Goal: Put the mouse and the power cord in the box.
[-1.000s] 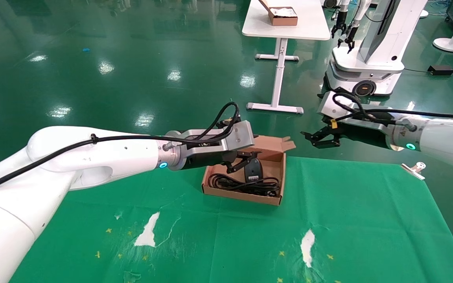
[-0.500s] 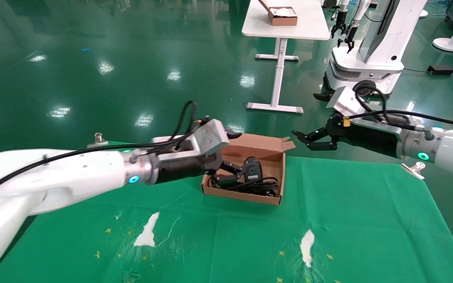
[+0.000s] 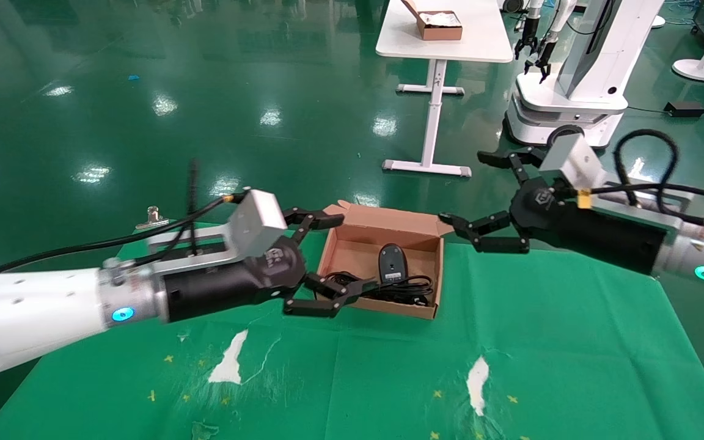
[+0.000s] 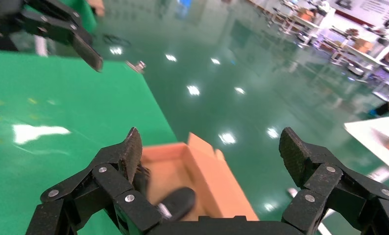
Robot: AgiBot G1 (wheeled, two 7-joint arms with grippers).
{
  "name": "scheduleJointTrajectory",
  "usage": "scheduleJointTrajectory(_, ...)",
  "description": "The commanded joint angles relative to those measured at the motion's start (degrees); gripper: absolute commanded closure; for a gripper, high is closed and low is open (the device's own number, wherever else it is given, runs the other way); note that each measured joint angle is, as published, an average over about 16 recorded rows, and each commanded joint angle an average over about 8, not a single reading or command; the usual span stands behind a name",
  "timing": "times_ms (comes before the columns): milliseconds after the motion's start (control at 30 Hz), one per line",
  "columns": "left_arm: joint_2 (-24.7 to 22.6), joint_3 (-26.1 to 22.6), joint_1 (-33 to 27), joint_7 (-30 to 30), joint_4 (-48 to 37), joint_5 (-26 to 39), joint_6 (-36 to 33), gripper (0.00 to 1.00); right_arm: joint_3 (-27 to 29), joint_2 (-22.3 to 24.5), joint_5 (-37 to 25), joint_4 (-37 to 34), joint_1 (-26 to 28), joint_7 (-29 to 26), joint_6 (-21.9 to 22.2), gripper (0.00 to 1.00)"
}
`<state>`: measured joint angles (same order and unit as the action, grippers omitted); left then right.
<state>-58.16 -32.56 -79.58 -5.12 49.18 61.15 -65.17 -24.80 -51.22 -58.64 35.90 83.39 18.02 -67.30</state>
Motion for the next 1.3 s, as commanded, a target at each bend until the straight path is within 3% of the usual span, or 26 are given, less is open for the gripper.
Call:
scheduleJointTrajectory(33, 1.48, 1.06, 1.15, 1.01, 1.56, -1.23, -1.31, 0.00, 0.55, 1.02, 1.06, 2.38, -1.38, -1.82, -1.16, 0.00)
scheduleJointTrajectory(933, 21.10, 15.08, 16.43, 14.47, 22.24, -17.59, -18.71, 0.00, 7.93, 14.63, 15.16, 34.04, -19.71, -25.99, -16.62, 0.00)
scheduleJointTrajectory(1300, 24.41, 17.37, 18.95, 16.33, 25.75, -20.39, -21.62, 0.00, 9.35, 17.12, 17.84, 39.82, -23.09, -29.70, -19.50, 0.00)
